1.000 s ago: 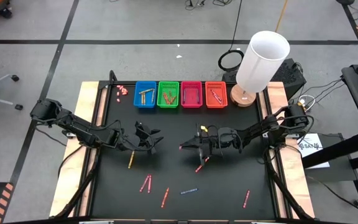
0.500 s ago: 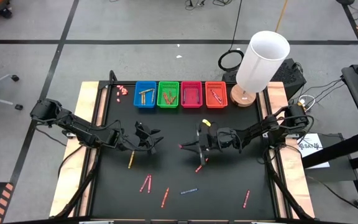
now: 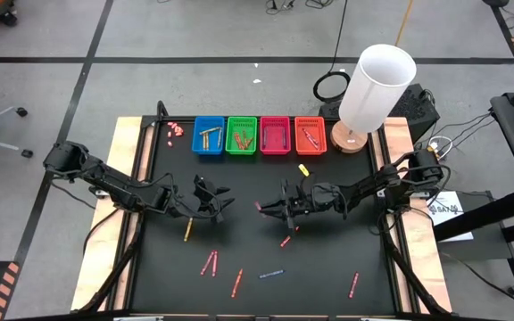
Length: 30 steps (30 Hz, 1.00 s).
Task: Sort crayons
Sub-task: Put the red crayon into the orange bin
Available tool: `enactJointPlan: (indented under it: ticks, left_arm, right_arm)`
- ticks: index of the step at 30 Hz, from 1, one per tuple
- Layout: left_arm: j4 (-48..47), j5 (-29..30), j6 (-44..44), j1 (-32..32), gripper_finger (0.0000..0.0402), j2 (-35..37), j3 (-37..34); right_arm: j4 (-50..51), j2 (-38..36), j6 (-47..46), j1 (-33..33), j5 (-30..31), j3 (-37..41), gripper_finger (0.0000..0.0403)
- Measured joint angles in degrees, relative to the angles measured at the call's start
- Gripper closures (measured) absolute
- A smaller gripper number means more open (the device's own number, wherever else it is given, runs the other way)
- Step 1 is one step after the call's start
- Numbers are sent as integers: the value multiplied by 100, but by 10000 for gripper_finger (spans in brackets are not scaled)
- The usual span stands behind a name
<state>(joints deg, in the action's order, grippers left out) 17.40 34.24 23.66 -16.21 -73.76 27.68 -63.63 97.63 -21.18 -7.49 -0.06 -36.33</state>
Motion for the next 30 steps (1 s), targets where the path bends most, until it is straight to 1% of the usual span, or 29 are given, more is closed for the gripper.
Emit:
enactJointPlan:
  ticks: [7, 10, 17, 21, 24, 27, 30]
  left_arm:
    - [-1, 0, -4, 0, 228, 0, 0]
    - [-56, 0, -7, 0, 228, 0, 0]
    - [-187, 0, -11, 0, 228, 0, 0]
    - [-298, 0, -11, 0, 228, 0, 0]
    - [-385, 0, -11, -2, 228, -2, 0]
    - [-403, 0, -11, -1, 228, -2, 0]
    - [-407, 0, -11, 0, 228, -2, 0]
  right_arm:
    - [7, 0, -38, 133, 42, 0, 399]
    - [82, -1, -23, 348, 280, -1, 399]
    - [612, -1, -48, 1229, 327, 1, 399]
    - [695, -5, -41, 1744, 327, 1, 399]
    - [847, -166, 104, 2112, 350, 1, 399]
    - [1522, -566, 335, 2400, 778, 1, 399]
    - [2434, -1073, 636, 2557, 1630, 0, 401]
